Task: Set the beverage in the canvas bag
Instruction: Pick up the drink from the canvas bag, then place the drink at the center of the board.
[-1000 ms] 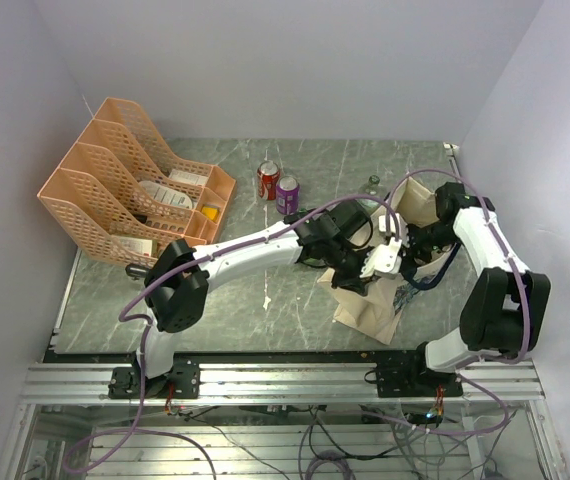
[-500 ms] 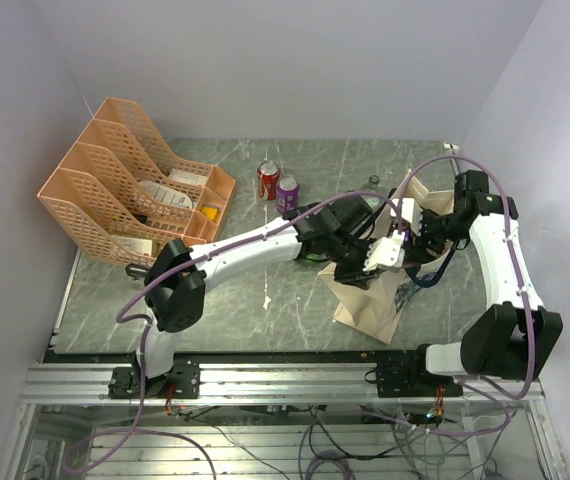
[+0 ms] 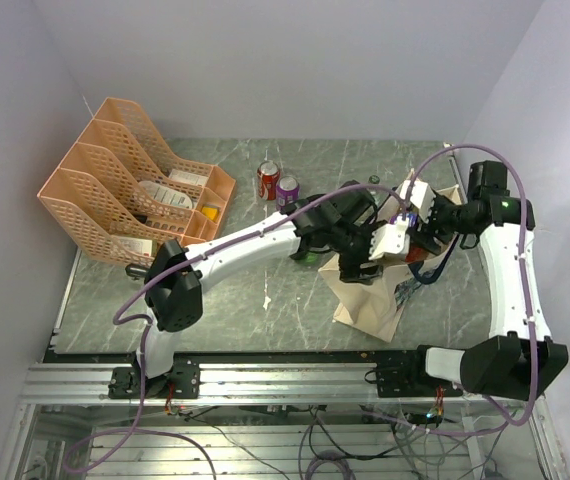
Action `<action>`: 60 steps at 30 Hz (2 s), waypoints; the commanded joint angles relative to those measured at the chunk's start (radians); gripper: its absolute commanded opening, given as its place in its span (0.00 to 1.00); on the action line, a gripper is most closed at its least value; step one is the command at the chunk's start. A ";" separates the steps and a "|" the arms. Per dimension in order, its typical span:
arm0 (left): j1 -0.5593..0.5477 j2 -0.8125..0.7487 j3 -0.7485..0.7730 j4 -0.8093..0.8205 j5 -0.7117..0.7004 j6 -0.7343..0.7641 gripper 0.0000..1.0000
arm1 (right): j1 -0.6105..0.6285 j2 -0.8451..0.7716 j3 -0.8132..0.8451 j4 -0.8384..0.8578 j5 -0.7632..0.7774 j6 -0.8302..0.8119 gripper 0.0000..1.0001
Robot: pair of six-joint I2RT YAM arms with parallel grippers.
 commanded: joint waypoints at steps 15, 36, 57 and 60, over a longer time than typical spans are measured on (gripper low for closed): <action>0.229 -0.084 0.219 0.196 0.113 -0.385 1.00 | -0.004 -0.197 0.076 0.413 -0.082 0.490 0.00; 0.484 -0.280 -0.149 0.931 0.256 -1.438 1.00 | 0.390 -0.058 0.133 0.927 0.045 0.855 0.00; 0.589 -0.319 -0.263 0.960 0.276 -1.651 0.91 | 0.621 0.016 0.097 1.136 0.199 0.881 0.00; 0.605 -0.323 -0.281 0.957 0.288 -1.668 0.84 | 0.634 0.027 0.084 1.171 0.213 0.880 0.00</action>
